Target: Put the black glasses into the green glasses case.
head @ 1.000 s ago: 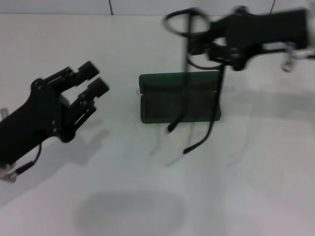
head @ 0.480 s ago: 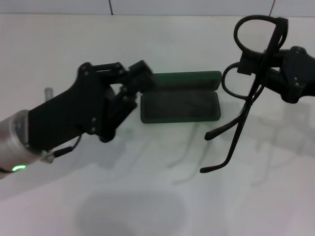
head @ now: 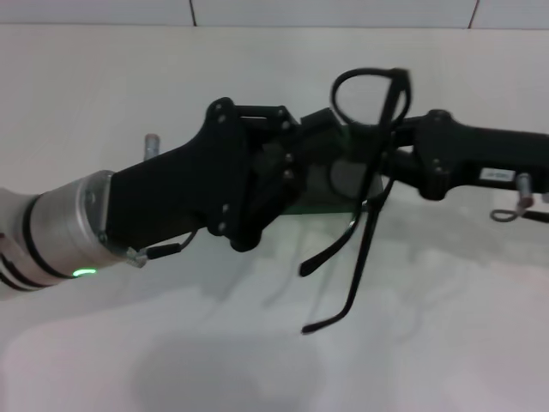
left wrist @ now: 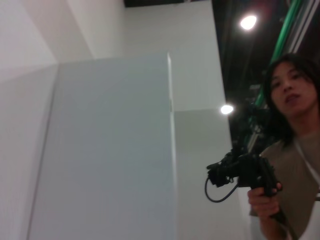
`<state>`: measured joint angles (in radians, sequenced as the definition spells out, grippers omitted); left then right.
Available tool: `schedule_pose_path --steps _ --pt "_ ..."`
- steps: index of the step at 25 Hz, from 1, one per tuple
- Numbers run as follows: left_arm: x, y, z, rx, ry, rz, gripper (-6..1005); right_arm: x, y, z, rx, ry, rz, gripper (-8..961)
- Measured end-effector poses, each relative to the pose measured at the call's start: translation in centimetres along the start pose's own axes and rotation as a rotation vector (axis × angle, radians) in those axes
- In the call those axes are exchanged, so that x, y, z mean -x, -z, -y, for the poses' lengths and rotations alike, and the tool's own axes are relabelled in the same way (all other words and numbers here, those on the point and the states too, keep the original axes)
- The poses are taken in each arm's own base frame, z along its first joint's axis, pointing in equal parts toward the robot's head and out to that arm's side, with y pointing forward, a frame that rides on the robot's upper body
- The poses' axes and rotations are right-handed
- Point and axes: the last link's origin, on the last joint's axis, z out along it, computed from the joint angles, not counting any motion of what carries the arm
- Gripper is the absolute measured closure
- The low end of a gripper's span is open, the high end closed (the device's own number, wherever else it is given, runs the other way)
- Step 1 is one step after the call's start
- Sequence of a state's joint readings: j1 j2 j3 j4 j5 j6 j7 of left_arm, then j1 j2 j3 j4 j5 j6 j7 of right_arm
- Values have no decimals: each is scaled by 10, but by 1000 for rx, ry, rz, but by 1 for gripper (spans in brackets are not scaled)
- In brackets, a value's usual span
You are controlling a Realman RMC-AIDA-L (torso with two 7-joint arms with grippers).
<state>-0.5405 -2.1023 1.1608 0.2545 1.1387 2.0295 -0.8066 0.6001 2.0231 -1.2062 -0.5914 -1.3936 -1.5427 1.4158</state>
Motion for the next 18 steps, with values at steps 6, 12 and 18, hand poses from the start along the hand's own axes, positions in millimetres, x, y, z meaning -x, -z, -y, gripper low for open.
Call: schedule_pose_path --steps 6,12,18 --pt "7 -9 3 25 17 39 920 -2 -14 1 26 5 -21 836" --pt "19 -12 5 19 38 108 926 6 -20 1 42 15 -4 836" --pt "24 -10 5 -11 41 128 928 7 -26 -3 70 17 -1 837"
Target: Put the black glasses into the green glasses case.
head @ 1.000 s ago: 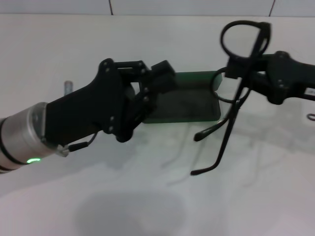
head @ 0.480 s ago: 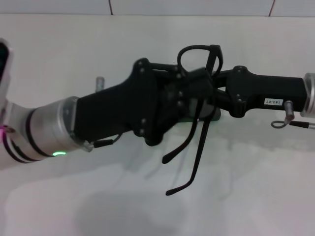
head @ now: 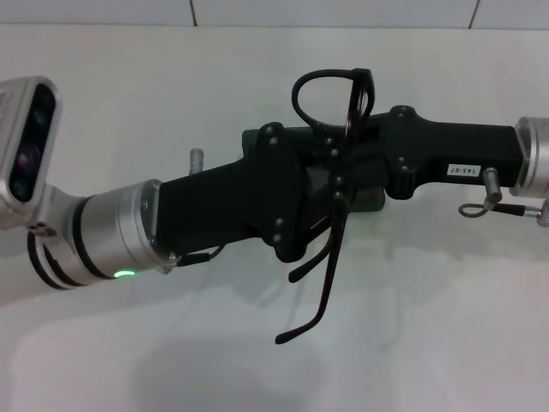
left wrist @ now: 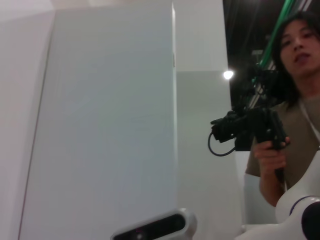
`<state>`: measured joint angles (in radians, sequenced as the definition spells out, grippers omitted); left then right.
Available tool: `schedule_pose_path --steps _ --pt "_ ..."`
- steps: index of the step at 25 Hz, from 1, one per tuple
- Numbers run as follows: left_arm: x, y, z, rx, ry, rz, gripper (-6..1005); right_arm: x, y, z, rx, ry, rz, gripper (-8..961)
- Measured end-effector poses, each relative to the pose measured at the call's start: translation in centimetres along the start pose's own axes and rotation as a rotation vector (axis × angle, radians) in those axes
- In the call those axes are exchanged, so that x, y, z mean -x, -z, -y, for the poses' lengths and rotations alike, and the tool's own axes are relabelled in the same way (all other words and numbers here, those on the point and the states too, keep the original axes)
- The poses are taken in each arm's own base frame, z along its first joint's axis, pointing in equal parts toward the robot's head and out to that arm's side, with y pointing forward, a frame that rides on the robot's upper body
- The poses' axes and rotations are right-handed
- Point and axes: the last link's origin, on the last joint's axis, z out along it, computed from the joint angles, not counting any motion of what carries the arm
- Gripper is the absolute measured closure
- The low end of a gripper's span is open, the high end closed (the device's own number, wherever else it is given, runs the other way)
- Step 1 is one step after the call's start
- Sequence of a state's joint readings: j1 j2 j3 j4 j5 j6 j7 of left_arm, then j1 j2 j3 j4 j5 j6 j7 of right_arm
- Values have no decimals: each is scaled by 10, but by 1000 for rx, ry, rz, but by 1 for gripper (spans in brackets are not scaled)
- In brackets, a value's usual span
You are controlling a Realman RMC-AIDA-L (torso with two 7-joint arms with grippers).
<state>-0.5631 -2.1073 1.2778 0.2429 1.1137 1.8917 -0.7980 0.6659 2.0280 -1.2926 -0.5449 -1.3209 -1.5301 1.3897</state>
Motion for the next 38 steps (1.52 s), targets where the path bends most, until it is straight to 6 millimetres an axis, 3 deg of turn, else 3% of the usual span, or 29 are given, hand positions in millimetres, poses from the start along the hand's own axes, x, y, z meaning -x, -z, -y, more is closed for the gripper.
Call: schedule_pose_path --steps 28,34,38 --pt "10 8 0 -85 -5 20 929 -5 6 -13 53 -12 44 836" --pt "-1 10 -10 -13 -11 -47 929 -8 15 -7 -19 -12 71 836" --pt "-6 14 -14 1 -20 -75 929 1 39 -7 -58 3 168 836"
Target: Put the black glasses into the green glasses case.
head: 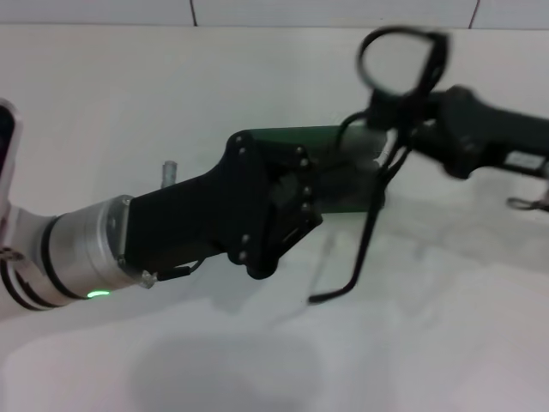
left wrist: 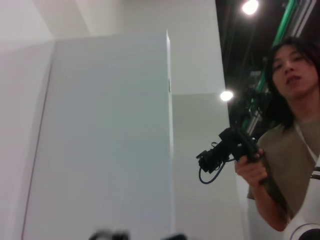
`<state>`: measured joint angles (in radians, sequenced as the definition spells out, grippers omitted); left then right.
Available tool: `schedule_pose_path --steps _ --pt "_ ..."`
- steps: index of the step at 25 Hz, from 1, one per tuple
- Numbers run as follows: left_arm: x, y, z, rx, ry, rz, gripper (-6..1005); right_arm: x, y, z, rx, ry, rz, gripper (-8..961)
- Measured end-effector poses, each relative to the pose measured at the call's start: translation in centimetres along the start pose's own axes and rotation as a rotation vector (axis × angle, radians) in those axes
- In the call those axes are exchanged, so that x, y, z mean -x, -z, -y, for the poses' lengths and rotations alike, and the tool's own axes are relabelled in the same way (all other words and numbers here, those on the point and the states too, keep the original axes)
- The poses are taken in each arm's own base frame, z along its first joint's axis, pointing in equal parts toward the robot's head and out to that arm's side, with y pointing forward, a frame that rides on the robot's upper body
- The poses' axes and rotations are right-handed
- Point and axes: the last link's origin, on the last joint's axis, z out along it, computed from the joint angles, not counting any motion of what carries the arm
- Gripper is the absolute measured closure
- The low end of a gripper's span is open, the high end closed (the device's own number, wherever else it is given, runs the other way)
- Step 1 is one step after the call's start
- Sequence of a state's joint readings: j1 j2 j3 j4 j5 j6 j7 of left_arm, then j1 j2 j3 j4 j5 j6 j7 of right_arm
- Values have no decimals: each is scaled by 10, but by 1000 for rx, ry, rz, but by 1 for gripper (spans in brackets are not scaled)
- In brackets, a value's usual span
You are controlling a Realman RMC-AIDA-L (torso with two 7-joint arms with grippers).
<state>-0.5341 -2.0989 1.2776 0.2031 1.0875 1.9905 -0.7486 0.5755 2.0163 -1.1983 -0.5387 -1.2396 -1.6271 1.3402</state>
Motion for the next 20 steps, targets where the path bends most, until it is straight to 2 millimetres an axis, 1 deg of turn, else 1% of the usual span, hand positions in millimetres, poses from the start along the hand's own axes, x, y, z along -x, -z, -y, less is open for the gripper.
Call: schedule_pose_path --steps 2,6,9,11,14,17,20 --pt "0 3 0 -15 -1 3 928 11 13 -4 12 15 72 836" --pt "4 3 -1 -12 4 26 928 35 36 -17 65 63 234 836" --pt "8 -2 -3 39 19 58 929 48 41 -20 82 97 332 836" --pt "10 -9 -4 94 30 77 929 52 39 -18 73 104 368 836" --pt "14 -18 -5 152 47 100 929 53 30 -10 48 90 381 836" --pt "15 -21 -7 172 49 104 929 46 18 0 3 74 354 837" --pt "13 -23 -6 159 35 82 930 33 1 9 -29 68 267 837"
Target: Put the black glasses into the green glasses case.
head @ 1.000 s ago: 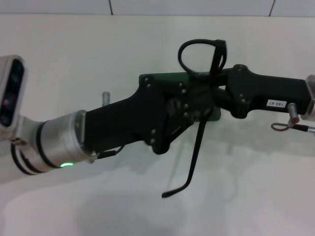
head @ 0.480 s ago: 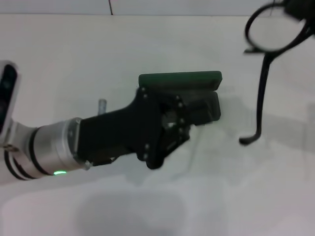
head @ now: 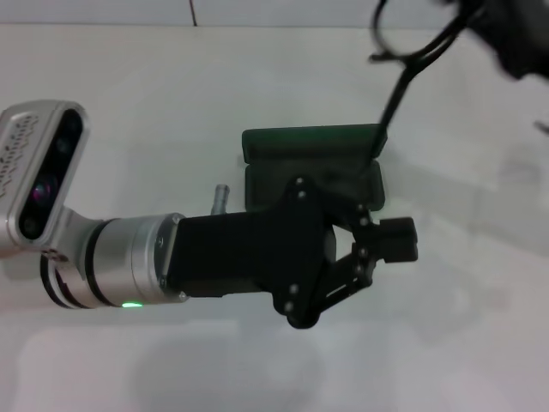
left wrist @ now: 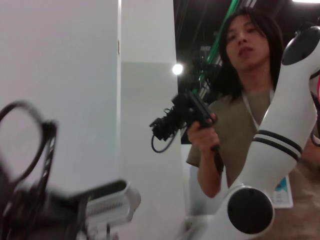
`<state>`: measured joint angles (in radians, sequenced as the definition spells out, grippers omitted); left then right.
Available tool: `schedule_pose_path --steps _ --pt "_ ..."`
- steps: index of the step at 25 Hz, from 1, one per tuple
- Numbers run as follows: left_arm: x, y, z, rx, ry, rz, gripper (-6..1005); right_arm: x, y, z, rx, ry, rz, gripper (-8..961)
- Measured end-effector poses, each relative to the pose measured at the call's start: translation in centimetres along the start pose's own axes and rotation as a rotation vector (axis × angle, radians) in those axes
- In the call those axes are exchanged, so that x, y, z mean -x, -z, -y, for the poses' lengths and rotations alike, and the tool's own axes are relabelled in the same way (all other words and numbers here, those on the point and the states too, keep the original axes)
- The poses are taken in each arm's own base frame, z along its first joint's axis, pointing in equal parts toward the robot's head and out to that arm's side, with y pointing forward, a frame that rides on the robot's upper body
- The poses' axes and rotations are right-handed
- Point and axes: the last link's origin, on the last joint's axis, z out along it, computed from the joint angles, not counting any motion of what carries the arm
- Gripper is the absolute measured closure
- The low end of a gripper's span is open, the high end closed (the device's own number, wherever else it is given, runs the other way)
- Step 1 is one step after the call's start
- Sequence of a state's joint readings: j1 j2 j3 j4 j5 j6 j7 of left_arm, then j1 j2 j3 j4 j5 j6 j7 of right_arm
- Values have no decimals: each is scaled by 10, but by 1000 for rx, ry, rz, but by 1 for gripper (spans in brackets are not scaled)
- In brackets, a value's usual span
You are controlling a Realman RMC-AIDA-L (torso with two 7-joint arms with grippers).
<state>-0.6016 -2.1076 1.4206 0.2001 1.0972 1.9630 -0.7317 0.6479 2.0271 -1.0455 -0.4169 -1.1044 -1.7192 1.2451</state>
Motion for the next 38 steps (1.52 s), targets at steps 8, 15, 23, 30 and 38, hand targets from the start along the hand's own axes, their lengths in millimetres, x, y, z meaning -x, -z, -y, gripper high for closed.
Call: schedule_pose_path --steps 8,15,23,30,38 --pt "-4 4 6 -91 -25 -45 931 -38 -32 0 41 3 -241 836" --pt "-2 11 18 -216 32 -51 931 -49 -38 -3 64 8 -305 837" --pt "1 11 26 -261 68 -34 932 -53 -39 -5 78 9 -328 837" --pt "2 12 27 -269 85 -29 932 -55 -40 -6 88 12 -341 837" --pt "5 15 27 -296 103 -18 931 -56 -38 -5 82 13 -344 837"
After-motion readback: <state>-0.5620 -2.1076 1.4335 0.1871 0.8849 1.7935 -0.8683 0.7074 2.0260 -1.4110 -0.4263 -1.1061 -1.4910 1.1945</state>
